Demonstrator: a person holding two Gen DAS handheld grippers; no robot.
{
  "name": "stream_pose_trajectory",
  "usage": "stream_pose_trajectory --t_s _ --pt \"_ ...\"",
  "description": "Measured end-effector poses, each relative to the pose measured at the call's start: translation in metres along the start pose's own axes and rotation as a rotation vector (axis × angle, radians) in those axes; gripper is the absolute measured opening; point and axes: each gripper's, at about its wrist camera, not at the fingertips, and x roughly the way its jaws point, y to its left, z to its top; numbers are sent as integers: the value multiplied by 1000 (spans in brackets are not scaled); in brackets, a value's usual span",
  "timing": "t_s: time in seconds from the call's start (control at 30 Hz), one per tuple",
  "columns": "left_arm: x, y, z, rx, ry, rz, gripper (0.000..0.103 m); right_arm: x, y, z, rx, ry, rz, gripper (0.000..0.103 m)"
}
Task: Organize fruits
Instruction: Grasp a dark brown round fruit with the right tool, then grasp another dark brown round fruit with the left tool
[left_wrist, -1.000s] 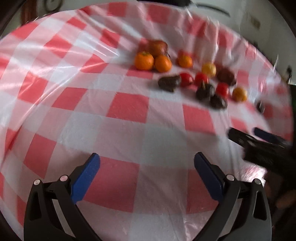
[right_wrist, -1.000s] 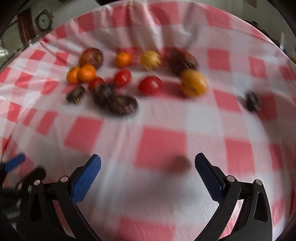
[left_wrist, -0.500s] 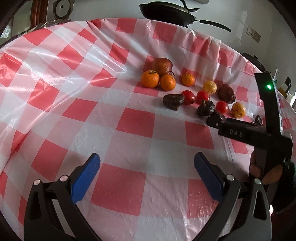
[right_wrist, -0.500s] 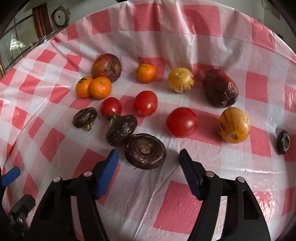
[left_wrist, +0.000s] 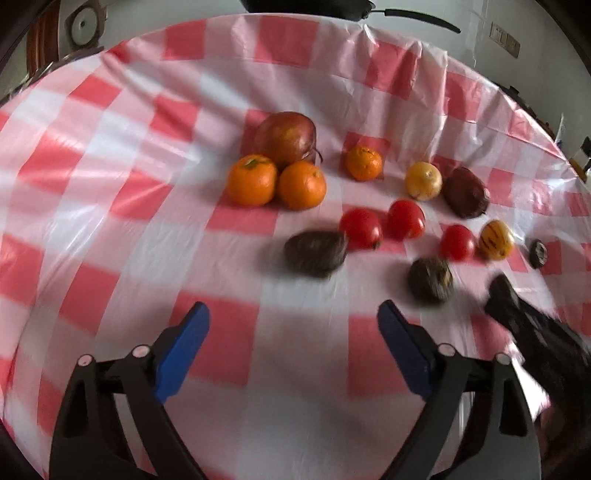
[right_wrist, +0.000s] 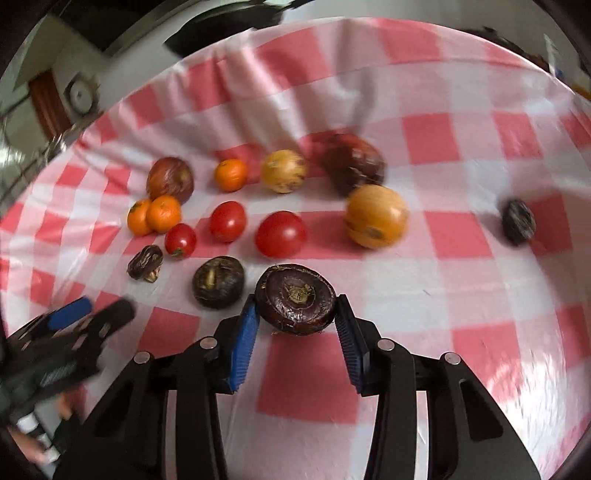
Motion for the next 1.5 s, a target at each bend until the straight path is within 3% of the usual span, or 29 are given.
stream_pose_trajectory --t_s 0.07,0.27,0.4,0.5,0.63,0.97,1.07,1.1,1.13,1.17,1.2,1.3,1.37,1.5 --pt "12 -1 9 -14 20 -14 82 -5 -2 -4 19 -6 6 42" --pt "23 0 17 -3 26 -42 41 -6 2 -7 13 -14 22 42" --pt "9 -5 10 37 -41 -40 37 -3 0 -8 26 -9 33 42" --pt "-3 -10 4 72 -97 -26 23 0 -5 -8 35 -5 47 42" --pt "-4 -6 3 51 -85 -34 19 0 -7 -7 49 -1 54 42" --pt "-57 1 -26 0 -150 -59 19 -16 -6 -16 72 -49 49 42" --pt "-68 2 -31 9 -162 -110 22 -22 3 -27 63 -30 60 42" --pt "-66 -2 -28 16 -158 -109 46 -25 8 -30 52 -35 49 42" --pt "-62 -5 -24 26 -155 -106 88 -25 11 -32 53 -33 58 42" --pt "-58 -10 -21 39 -160 -108 100 -25 11 -33 55 -30 62 42" --pt "-54 -16 -19 60 -172 -101 102 -26 12 -34 58 -29 60 42" --pt "-40 -30 -13 131 -164 -38 101 -27 9 -35 78 -33 65 43" --pt "-26 -34 -4 149 -149 -12 95 -26 9 -35 79 -28 67 43" --pt "14 -29 14 149 -19 -22 52 -26 10 -34 74 -28 78 43"
